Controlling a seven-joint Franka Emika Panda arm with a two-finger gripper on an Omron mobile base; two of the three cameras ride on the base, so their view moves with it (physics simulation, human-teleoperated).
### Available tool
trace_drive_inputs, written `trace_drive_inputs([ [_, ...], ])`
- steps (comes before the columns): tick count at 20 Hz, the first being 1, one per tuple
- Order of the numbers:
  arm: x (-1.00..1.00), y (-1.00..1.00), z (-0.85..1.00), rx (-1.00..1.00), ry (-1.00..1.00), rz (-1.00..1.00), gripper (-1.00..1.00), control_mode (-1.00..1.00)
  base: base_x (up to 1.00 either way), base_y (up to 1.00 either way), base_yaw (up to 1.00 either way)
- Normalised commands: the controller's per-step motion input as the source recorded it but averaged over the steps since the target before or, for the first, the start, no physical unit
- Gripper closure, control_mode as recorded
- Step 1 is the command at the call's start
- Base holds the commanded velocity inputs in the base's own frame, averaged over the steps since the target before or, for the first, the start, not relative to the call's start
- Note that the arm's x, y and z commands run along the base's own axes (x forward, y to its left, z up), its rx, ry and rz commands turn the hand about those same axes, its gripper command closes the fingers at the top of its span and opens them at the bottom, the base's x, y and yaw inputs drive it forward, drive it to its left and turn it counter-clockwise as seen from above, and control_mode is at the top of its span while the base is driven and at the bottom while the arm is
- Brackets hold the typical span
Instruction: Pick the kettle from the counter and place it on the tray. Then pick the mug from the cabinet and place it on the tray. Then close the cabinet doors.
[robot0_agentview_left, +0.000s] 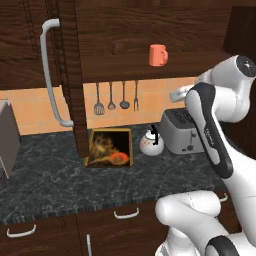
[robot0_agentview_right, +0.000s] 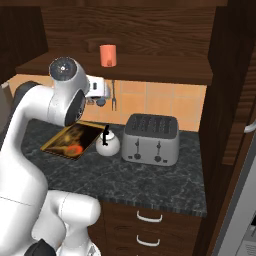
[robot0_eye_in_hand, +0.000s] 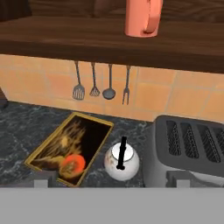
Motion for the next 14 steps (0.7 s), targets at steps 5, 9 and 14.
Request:
trace_drive_inputs([
  [5,0.07,0.02,0.66,0.00,-0.34,-0.03,-1.00,-1.00,0.00,0.00,0.00],
  [9,0.08,0.11,0.33,0.00,-0.19,-0.17,-1.00,-1.00,0.00,0.00,0.00],
  [14,0.05,0.00,0.13,0.00,-0.12,-0.07,-1.00,-1.00,0.00,0.00,0.00],
])
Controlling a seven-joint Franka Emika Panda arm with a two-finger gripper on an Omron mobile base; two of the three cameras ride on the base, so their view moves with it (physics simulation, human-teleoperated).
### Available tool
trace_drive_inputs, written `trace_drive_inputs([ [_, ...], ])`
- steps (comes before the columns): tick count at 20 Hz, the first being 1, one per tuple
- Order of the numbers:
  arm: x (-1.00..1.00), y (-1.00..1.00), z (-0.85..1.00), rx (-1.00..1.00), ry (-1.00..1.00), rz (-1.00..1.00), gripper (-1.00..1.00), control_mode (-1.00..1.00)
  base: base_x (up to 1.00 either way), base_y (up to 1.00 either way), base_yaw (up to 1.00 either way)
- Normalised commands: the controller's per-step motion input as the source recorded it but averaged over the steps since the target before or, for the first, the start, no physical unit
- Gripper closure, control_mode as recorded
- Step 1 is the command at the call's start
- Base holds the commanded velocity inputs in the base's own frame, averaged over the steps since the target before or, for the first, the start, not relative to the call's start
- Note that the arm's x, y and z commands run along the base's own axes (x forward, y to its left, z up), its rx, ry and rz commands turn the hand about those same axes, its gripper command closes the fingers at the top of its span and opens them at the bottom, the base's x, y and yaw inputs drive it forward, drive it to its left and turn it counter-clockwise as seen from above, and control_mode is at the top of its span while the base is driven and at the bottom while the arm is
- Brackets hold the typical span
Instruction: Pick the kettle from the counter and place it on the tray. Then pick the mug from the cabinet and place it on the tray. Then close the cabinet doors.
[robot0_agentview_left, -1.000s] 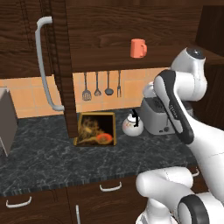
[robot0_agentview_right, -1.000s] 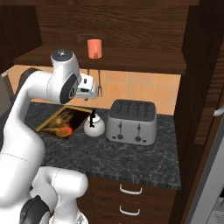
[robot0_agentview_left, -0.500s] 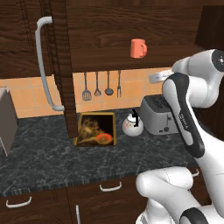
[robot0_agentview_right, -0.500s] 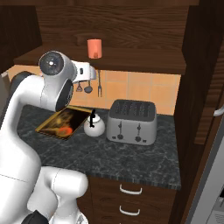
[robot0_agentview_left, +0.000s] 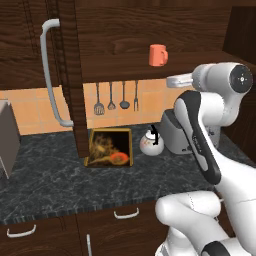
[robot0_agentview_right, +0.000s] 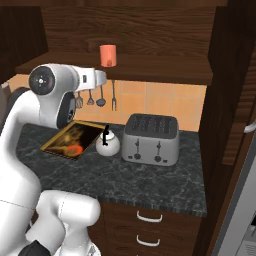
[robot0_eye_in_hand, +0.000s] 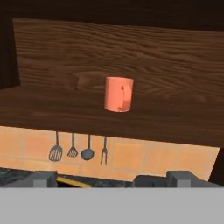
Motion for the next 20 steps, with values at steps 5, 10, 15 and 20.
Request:
trace_drive_inputs([
  [5,0.05,0.00,-0.02,0.00,-0.06,-0.01,-1.00,-1.00,0.00,0.00,0.00],
  [10,0.31,0.01,0.13,0.00,0.00,-0.03,-1.00,-1.00,0.00,0.00,0.00],
  [15,0.36,-0.02,0.33,0.00,-0.01,0.00,-1.00,-1.00,0.00,0.00,0.00],
  [20,0.42,-0.09,0.20,0.01,0.01,0.00,-1.00,-1.00,0.00,0.00,0.00],
])
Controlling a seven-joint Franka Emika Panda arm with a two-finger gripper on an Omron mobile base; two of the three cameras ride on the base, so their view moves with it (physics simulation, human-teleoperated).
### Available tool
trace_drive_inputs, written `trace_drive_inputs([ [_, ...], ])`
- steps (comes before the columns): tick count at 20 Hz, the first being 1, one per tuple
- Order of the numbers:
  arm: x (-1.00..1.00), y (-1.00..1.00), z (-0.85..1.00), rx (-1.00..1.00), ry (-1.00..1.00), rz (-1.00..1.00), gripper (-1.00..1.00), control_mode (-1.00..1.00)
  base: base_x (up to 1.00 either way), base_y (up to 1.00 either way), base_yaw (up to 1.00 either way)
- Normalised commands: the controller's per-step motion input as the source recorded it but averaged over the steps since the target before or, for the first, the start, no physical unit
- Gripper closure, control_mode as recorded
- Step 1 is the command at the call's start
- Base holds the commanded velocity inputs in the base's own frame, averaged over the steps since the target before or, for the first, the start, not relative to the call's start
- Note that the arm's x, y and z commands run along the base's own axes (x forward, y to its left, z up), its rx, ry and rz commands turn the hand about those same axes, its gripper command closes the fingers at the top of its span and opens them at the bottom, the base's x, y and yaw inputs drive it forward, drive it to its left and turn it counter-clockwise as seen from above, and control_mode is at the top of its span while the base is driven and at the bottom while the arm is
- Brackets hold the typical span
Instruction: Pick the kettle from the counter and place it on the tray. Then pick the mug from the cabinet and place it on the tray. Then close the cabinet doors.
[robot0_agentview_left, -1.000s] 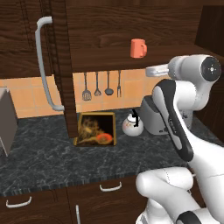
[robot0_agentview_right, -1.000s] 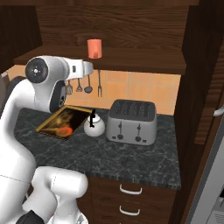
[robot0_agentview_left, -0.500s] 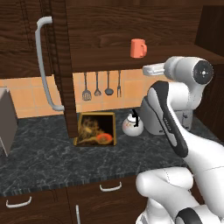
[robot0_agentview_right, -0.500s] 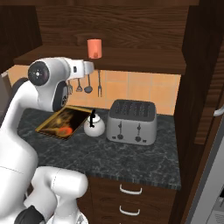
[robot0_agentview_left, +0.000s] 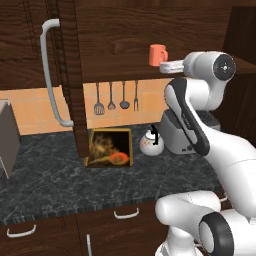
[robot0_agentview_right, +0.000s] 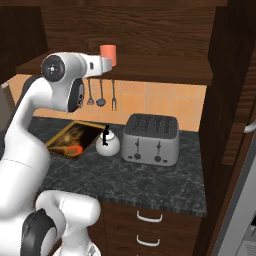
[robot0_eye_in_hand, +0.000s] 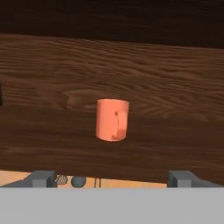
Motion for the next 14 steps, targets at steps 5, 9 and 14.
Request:
trace_drive_inputs([
  [5,0.68,-0.08,0.00,0.01,0.03,0.03,-1.00,-1.00,0.00,0.00,0.00],
  [9,0.69,-0.04,0.00,0.01,0.00,0.07,-1.00,-1.00,0.00,0.00,0.00],
  [14,0.53,-0.14,-0.11,0.08,0.00,0.10,-1.00,-1.00,0.00,0.00,0.00],
])
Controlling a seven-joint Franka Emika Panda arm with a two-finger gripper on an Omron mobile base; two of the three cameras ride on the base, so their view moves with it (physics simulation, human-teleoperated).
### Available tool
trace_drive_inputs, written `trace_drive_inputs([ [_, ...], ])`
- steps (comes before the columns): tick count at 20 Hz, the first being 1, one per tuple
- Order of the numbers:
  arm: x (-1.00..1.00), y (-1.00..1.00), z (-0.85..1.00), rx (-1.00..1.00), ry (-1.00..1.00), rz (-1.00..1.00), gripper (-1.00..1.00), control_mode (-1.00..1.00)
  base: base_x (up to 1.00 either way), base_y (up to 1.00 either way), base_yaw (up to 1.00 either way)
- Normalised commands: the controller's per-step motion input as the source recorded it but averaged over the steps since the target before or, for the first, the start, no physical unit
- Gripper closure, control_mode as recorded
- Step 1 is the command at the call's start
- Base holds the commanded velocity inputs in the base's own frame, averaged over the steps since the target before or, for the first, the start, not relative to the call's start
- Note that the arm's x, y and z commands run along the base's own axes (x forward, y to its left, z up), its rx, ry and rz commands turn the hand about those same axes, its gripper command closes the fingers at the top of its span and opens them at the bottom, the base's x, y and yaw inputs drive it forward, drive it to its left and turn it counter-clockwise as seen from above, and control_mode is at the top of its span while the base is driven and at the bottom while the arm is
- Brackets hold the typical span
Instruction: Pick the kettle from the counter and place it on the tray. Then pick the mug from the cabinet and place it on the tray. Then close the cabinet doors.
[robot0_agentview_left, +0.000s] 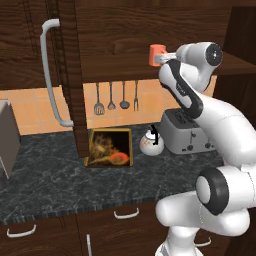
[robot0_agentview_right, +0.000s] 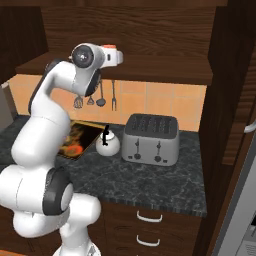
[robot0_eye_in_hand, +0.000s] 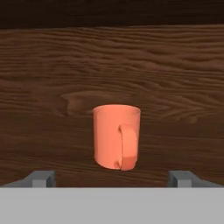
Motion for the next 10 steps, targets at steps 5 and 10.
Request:
trace_drive_inputs([
  [5,0.45,-0.18,-0.14,0.11,0.00,0.08,-1.00,-1.00,0.00,0.00,0.00],
  [10,0.42,-0.02,-0.01,0.03,0.00,0.04,-1.00,-1.00,0.00,0.00,0.00],
])
